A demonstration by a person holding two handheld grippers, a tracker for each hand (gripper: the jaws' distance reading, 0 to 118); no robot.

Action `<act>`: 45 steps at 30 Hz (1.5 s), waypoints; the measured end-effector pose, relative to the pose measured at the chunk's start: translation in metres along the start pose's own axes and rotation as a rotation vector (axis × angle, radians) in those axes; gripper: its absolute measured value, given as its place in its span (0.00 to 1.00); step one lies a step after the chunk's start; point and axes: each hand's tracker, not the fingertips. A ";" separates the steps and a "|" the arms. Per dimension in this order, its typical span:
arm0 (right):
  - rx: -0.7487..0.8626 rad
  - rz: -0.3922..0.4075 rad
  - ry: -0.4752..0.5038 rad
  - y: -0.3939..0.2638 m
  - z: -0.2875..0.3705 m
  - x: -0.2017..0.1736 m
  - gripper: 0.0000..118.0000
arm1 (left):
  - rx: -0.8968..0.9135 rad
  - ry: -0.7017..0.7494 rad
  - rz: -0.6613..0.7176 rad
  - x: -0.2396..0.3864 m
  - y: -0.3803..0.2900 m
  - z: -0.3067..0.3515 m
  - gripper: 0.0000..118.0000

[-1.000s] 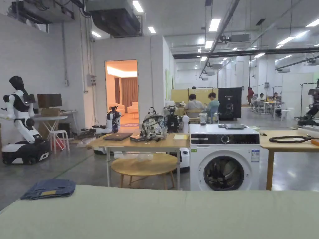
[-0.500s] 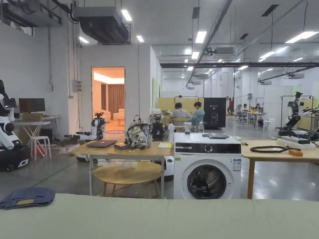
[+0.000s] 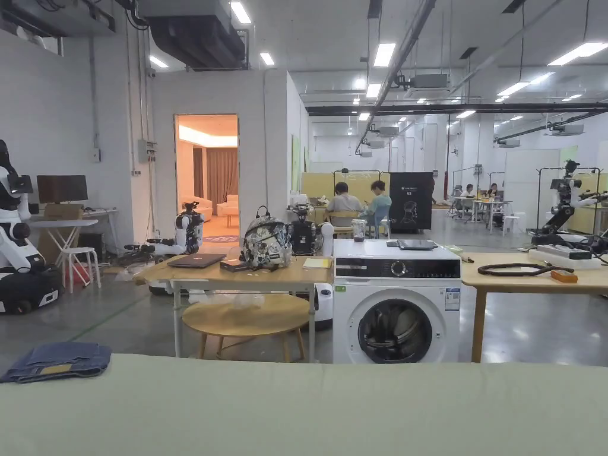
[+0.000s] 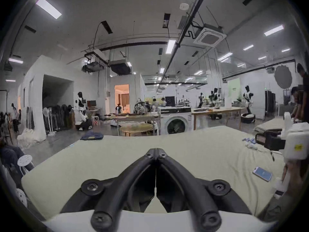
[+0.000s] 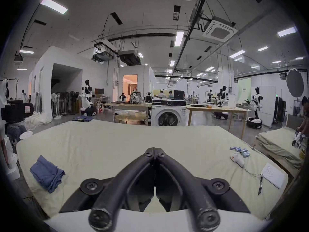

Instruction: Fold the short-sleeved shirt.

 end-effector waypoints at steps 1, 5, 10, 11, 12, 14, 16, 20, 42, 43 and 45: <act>0.001 0.001 0.000 0.000 0.000 0.000 0.00 | 0.003 -0.008 0.019 -0.001 0.000 0.001 0.00; 0.010 0.020 0.000 0.003 0.002 -0.004 0.00 | -0.017 0.053 -0.086 0.009 0.001 -0.001 0.00; 0.053 0.036 -0.011 0.009 0.007 -0.006 0.54 | -0.017 0.065 -0.111 0.017 0.005 -0.005 0.34; 0.064 0.028 -0.003 0.009 0.007 -0.006 0.66 | -0.018 0.058 -0.113 0.017 0.005 -0.005 0.36; 0.078 0.026 -0.015 0.009 0.009 -0.006 0.67 | -0.017 0.068 -0.120 0.019 0.006 -0.006 0.45; 0.080 0.027 -0.031 0.014 0.008 -0.007 0.72 | -0.017 0.092 -0.126 0.021 0.006 -0.008 0.80; 0.061 0.028 -0.047 0.017 0.004 -0.006 0.77 | -0.010 0.087 -0.118 0.021 0.006 -0.006 0.88; 0.032 0.025 -0.078 0.020 0.000 -0.006 0.77 | 0.009 0.065 -0.075 0.020 0.007 -0.002 0.88; 0.022 -0.052 0.065 0.018 0.003 -0.014 0.86 | -0.055 0.053 -0.019 0.019 0.000 -0.004 0.88; 0.024 -0.055 0.059 0.018 0.004 -0.013 0.86 | -0.050 0.053 -0.024 0.020 0.001 -0.004 0.88; 0.027 -0.059 0.047 0.018 0.005 -0.011 0.86 | -0.048 0.059 -0.033 0.021 0.001 -0.004 0.88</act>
